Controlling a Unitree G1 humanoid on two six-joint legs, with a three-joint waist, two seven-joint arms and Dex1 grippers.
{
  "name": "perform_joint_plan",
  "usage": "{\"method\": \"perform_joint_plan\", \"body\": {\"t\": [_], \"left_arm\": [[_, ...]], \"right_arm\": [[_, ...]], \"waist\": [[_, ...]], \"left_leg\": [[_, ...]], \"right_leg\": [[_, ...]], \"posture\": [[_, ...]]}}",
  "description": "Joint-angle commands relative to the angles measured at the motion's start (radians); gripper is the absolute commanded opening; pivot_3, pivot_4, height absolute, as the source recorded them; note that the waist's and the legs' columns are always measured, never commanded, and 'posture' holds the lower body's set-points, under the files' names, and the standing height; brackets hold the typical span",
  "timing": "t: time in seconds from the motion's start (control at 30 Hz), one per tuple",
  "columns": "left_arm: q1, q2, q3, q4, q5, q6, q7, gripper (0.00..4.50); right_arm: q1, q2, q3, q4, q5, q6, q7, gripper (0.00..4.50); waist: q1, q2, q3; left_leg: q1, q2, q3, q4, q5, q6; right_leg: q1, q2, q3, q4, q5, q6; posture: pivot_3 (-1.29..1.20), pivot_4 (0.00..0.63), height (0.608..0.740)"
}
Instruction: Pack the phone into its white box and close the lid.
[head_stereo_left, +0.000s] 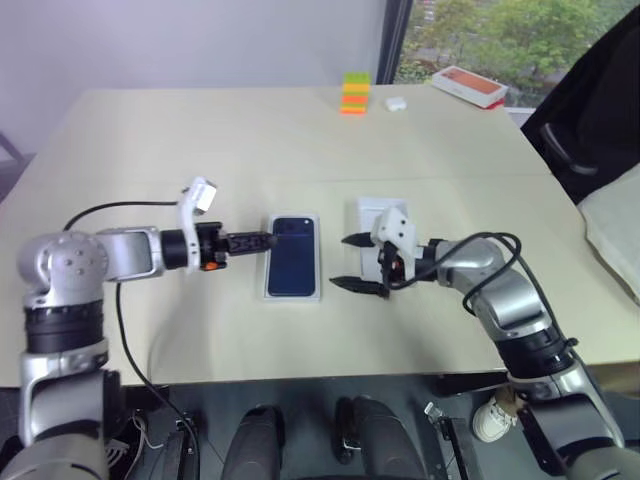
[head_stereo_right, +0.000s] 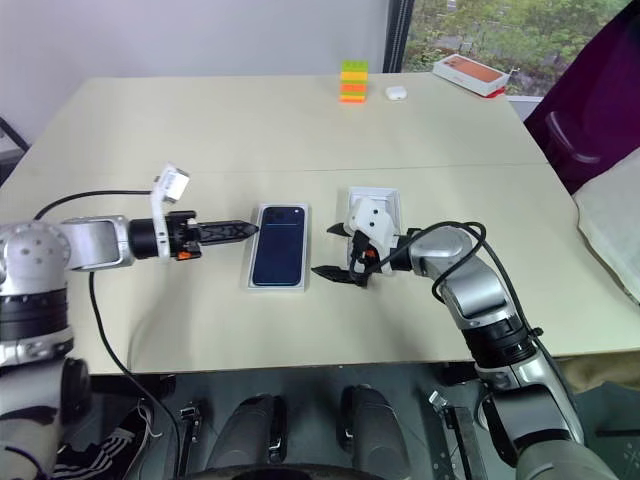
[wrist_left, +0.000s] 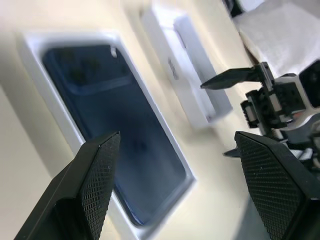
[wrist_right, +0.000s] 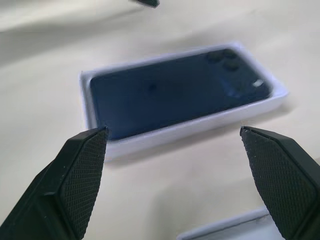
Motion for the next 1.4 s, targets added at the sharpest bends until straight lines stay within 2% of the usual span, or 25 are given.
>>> {"method": "perform_joint_plan", "body": {"t": [0.03,0.13,0.27,0.37,0.57,0.87,0.97,1.07,1.17,1.3,1.4], "left_arm": [[0.097,0.037,0.003,-0.061,0.11,-0.265,-0.177,3.85],[0.168,0.038,0.011,-0.037,0.173,-0.412,-0.256,3.9],[0.239,-0.002,0.043,-0.076,0.241,-0.591,-0.262,3.9],[0.258,-0.018,0.054,-0.091,0.251,-0.633,-0.245,3.9],[0.289,-0.032,0.051,-0.102,0.25,-0.651,-0.245,3.9],[0.311,-0.042,0.042,-0.135,0.24,-0.642,-0.238,3.9],[0.301,-0.042,0.042,-0.124,0.219,-0.621,-0.249,3.9],[0.296,-0.041,0.037,-0.111,0.233,-0.633,-0.251,3.9],[0.296,-0.037,0.01,-0.093,0.266,-0.673,-0.289,3.9],[0.243,-0.052,0.002,-0.044,0.293,-0.719,-0.302,3.9],[0.209,-0.053,-0.045,0.029,0.404,-0.87,-0.343,3.9]], "right_arm": [[-0.038,0.05,-0.012,-0.05,0.03,0.034,-0.051,4.46],[-0.048,0.097,0.017,-0.029,0.005,0.034,-0.093,3.59],[-0.066,0.142,0.054,0.027,-0.041,0.01,-0.143,1.65],[-0.078,0.168,0.102,0.072,-0.09,-0.036,-0.159,0.23],[-0.104,0.232,0.172,0.203,-0.181,-0.134,-0.194,0.23],[-0.093,0.194,0.228,0.259,-0.296,-0.208,-0.185,0.23],[-0.073,0.208,0.1,0.109,-0.126,-0.062,-0.139,0.23],[-0.062,0.169,0.08,0.012,-0.085,-0.004,-0.1,0.23],[-0.101,0.149,-0.014,-0.041,-0.019,0.201,-0.156,0.23],[-0.141,0.079,-0.037,-0.045,-0.049,0.301,-0.207,1.91],[-0.168,0.045,-0.056,-0.025,-0.058,0.343,-0.246,3.55]], "waist": [[0.006,0.0,0.0],[0.01,0.0,0.0],[0.013,0.0,0.0],[0.011,0.0,0.0],[0.006,0.0,0.0],[0.007,0.0,0.0],[0.009,0.0,0.0],[0.009,0.0,0.0],[0.007,0.0,0.0],[0.01,0.001,0.0],[0.01,0.001,0.0]], "left_leg": [[0.0,0.0,0.001,0.0,0.0,0.0],[-0.001,0.001,0.002,0.0,0.0,0.0],[-0.003,0.001,0.002,0.001,0.0,0.0],[-0.004,0.0,0.003,0.001,0.0,0.0],[-0.003,0.002,0.002,0.001,0.0,0.0],[-0.003,0.002,0.002,0.001,0.0,0.001],[-0.003,0.002,0.002,0.001,0.0,0.0],[-0.003,0.002,0.002,0.001,0.0,0.0],[-0.003,0.002,0.002,0.001,0.0,0.001],[-0.003,0.003,0.002,0.001,0.0,0.001],[-0.003,0.003,0.002,0.001,0.0,0.001]], "right_leg": [[0.0,0.001,0.0,0.0,0.0,0.0],[-0.001,0.001,0.0,-0.001,0.0,-0.002],[-0.001,0.0,-0.001,-0.001,0.001,-0.001],[-0.002,-0.001,-0.001,-0.002,0.001,-0.002],[-0.002,0.002,-0.001,-0.001,0.001,-0.001],[-0.002,0.002,0.0,-0.001,0.001,-0.001],[-0.002,0.002,-0.001,-0.001,0.001,-0.001],[-0.002,0.002,-0.001,-0.001,0.001,-0.002],[-0.002,0.003,-0.001,-0.001,0.001,-0.001],[-0.003,0.003,-0.001,0.0,0.001,-0.002],[-0.003,0.003,-0.001,-0.001,0.001,-0.002]], "posture": [[0.0,0.15,0.74],[0.0,0.15,0.74],[0.0,0.15,0.74],[0.0,0.15,0.74],[0.0,0.15,0.74],[0.0,0.15,0.74],[0.0,0.15,0.74],[0.0,0.15,0.74],[0.0,0.15,0.74],[0.0,0.15,0.74],[0.0,0.15,0.74]]}}
